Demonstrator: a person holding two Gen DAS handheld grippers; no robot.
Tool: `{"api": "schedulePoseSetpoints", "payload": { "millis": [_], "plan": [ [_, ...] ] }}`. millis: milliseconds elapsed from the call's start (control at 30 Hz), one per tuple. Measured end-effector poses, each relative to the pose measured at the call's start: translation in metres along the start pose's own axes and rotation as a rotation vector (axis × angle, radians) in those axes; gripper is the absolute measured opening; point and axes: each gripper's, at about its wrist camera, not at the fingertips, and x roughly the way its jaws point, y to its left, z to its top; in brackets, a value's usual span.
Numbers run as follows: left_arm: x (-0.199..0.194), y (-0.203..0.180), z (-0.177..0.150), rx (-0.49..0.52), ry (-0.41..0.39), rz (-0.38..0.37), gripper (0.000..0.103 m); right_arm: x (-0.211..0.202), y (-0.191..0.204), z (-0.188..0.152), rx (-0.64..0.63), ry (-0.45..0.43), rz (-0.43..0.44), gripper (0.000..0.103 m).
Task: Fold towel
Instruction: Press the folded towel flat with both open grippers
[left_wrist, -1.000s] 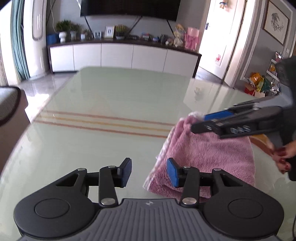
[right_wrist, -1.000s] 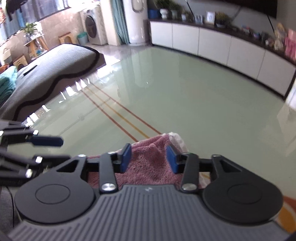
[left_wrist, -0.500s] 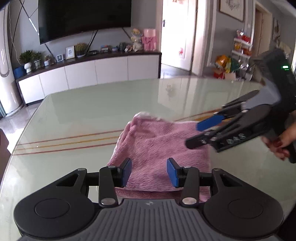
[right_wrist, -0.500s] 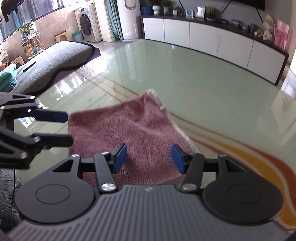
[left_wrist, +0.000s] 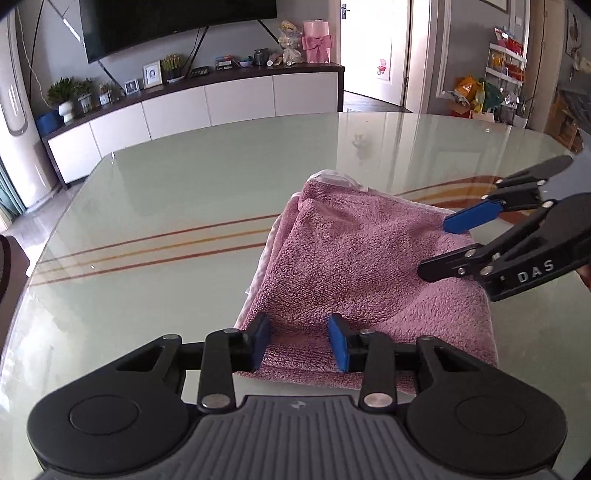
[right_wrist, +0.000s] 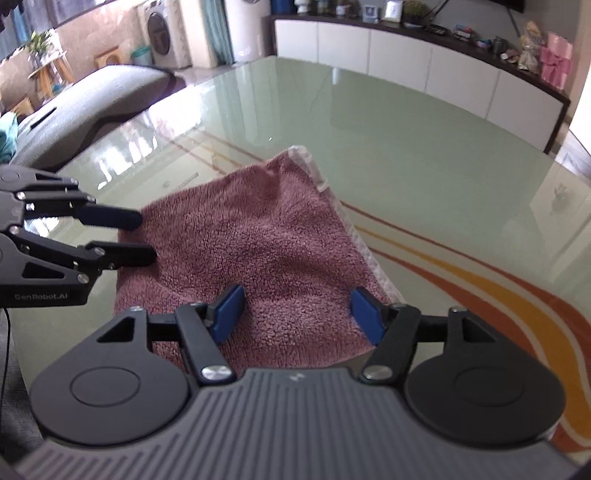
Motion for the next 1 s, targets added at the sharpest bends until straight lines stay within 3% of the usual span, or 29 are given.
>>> {"api": "schedulePoseSetpoints", "payload": {
  "millis": [133, 233, 367, 567, 733, 867, 1000],
  "plan": [
    [0.0, 0.001, 0.001, 0.007, 0.006, -0.007, 0.04, -0.027, 0.028, -0.012, -0.042, -0.007, 0.055, 0.066],
    [0.002, 0.0, 0.002, 0.011, 0.01, -0.01, 0.04, -0.031, 0.046, -0.019, -0.085, 0.014, 0.035, 0.066],
    [0.004, 0.004, 0.003, -0.008, 0.018, -0.027, 0.041, -0.019, 0.043, -0.024, -0.038, 0.048, 0.025, 0.066],
    [0.005, 0.006, 0.005, -0.015, 0.024, -0.032, 0.041, -0.008, 0.035, -0.032, 0.032, 0.045, 0.017, 0.075],
    [-0.004, 0.019, 0.01, -0.119, -0.012, -0.058, 0.04, -0.021, 0.036, -0.039, 0.096, -0.005, 0.0, 0.076],
    [-0.008, 0.032, 0.014, -0.174, -0.035, 0.005, 0.045, -0.037, 0.049, -0.045, 0.078, -0.026, 0.008, 0.077],
    [0.009, 0.038, 0.015, -0.185, 0.025, 0.03, 0.047, -0.032, 0.06, -0.048, 0.036, 0.016, -0.012, 0.077]
  ]
}}
